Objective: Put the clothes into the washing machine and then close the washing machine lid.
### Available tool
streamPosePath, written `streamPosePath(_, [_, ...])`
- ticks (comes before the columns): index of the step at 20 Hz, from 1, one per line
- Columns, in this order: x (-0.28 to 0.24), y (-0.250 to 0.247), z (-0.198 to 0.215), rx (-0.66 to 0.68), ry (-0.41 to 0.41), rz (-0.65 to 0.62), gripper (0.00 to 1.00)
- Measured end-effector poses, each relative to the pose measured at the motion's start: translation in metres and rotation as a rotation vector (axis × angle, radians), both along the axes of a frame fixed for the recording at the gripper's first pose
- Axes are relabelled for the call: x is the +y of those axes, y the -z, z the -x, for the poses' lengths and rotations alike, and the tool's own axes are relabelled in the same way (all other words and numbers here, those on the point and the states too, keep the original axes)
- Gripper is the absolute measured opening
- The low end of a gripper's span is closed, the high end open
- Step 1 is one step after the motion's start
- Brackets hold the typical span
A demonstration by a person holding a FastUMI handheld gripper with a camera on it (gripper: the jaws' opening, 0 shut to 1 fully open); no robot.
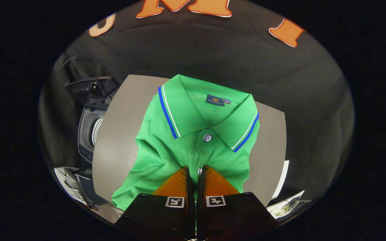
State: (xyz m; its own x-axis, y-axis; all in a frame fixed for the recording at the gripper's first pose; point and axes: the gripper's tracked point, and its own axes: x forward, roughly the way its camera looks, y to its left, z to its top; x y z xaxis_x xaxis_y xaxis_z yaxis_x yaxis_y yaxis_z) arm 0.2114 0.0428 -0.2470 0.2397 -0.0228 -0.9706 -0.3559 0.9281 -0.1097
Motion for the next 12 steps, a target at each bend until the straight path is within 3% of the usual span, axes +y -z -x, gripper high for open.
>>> streamPosePath(5, [-0.004, -0.007, -0.001, -0.301, -0.002, -0.168, 0.1])
streamPosePath(12, [-0.012, -0.027, -0.01, -0.741, -0.04, -0.251, 0.1])
